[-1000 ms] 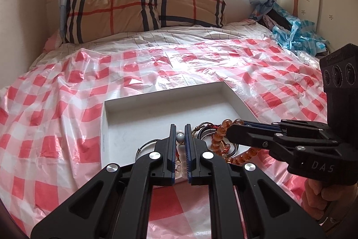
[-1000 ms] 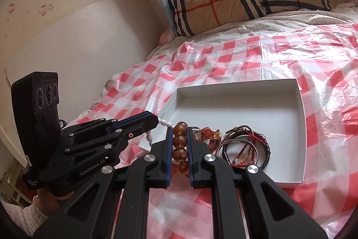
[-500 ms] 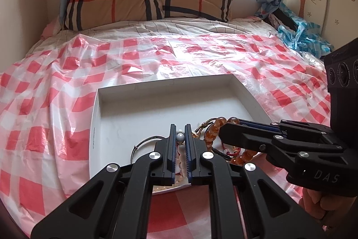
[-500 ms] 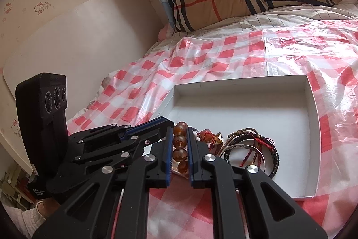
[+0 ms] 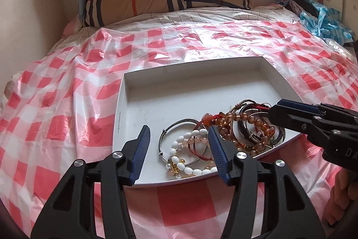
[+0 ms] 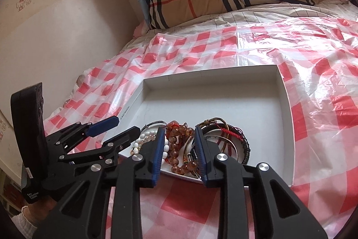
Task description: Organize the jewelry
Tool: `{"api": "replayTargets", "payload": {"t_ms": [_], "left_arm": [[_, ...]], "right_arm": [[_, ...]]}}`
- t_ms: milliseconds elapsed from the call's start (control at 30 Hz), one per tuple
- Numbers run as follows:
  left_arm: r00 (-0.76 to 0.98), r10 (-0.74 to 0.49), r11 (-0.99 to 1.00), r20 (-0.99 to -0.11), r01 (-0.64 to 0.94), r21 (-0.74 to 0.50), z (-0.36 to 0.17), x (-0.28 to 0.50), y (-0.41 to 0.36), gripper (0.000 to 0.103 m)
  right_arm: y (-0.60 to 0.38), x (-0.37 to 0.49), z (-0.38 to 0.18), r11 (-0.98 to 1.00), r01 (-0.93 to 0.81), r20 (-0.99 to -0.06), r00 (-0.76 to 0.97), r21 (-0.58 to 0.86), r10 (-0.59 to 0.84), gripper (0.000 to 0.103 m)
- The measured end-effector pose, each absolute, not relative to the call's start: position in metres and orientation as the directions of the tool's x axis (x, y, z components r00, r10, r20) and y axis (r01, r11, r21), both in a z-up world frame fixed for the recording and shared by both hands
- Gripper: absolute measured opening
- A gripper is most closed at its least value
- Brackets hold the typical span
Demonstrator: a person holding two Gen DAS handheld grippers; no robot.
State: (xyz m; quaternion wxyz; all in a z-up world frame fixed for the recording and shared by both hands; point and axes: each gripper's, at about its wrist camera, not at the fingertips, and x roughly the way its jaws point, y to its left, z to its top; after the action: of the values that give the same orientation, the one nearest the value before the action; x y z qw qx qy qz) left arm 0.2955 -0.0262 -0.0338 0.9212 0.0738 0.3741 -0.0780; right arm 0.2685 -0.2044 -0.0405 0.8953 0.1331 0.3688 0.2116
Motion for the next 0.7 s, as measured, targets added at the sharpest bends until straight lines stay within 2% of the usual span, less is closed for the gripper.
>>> {"api": "replayTargets", "payload": {"t_ms": [333, 533, 700], "left_arm": [[0.706, -0.076, 0.978, -0.704, 0.191, 0.087, -0.037, 0.288, -0.024, 0.058], [0.701, -0.07, 0.977, -0.71, 0.192, 0.093, -0.035, 0.278, -0.023, 0.06], [0.686, -0.071, 0.976, -0.724, 0.197, 0.091, -0.037, 0.266, -0.022, 0.061]], "right_arm": [[-0.207, 0.258, -0.049, 0.879, -0.261, -0.623, 0.626, 0.4, 0.469, 0.036], [-0.212, 0.246, -0.05, 0.886, -0.246, -0.639, 0.619, 0.394, 0.456, 0.042], [-0.215, 0.234, -0.052, 0.897, -0.236, -0.664, 0.607, 0.375, 0.437, 0.042]]}}
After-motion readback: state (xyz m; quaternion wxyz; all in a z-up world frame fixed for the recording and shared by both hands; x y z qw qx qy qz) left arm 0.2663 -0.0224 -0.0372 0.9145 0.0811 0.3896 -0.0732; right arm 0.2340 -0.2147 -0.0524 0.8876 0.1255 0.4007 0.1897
